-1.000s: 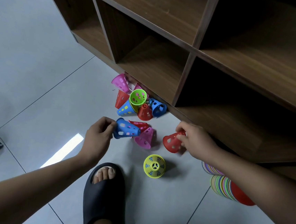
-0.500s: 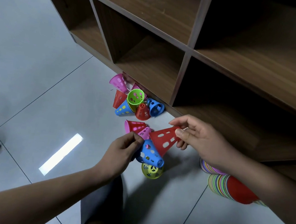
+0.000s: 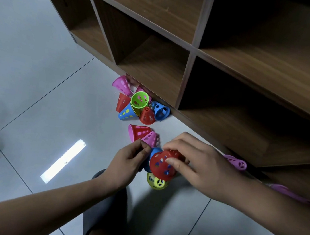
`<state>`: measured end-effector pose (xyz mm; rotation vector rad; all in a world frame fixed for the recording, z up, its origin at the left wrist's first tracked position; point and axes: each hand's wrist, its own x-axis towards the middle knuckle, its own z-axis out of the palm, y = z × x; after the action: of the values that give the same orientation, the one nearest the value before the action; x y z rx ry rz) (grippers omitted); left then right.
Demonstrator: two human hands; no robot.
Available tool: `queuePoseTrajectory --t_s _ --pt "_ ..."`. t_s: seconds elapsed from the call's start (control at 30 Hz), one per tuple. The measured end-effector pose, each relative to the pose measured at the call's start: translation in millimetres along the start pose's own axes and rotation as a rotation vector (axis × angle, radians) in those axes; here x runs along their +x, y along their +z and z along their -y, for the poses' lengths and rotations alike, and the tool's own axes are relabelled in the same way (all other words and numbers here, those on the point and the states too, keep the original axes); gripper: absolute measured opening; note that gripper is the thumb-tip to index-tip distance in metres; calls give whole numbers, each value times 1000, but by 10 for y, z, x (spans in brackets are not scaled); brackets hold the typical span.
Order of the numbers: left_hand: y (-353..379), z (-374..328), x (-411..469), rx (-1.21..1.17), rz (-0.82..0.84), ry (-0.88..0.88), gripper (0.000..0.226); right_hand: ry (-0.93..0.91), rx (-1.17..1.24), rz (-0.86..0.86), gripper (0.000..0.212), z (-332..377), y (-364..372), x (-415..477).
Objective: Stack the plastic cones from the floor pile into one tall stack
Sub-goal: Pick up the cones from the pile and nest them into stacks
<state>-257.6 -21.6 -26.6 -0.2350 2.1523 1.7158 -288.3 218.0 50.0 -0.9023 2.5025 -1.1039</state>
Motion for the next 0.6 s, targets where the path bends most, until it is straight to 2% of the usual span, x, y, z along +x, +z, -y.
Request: queuePoseTrajectory --t_s 0.07,0.17,0.27,0.47,0.6 --pt "-10 2 -14 -15 -26 3 26 -24 -20 9 27 13 49 -31" --pt "-68 -64 15 -92 -114 38 28 -72 -39 -121 28 46 30 -50" --pt "-92 -140 33 -117 -97 63 28 -139 -100 -205 28 89 -5 -40" --pt "-14 -12 -39 -116 67 -3 28 -233 -195 -122 20 140 99 -63" --pt "23 121 -88 102 90 -62 25 -239 -191 -43 21 96 246 -138"
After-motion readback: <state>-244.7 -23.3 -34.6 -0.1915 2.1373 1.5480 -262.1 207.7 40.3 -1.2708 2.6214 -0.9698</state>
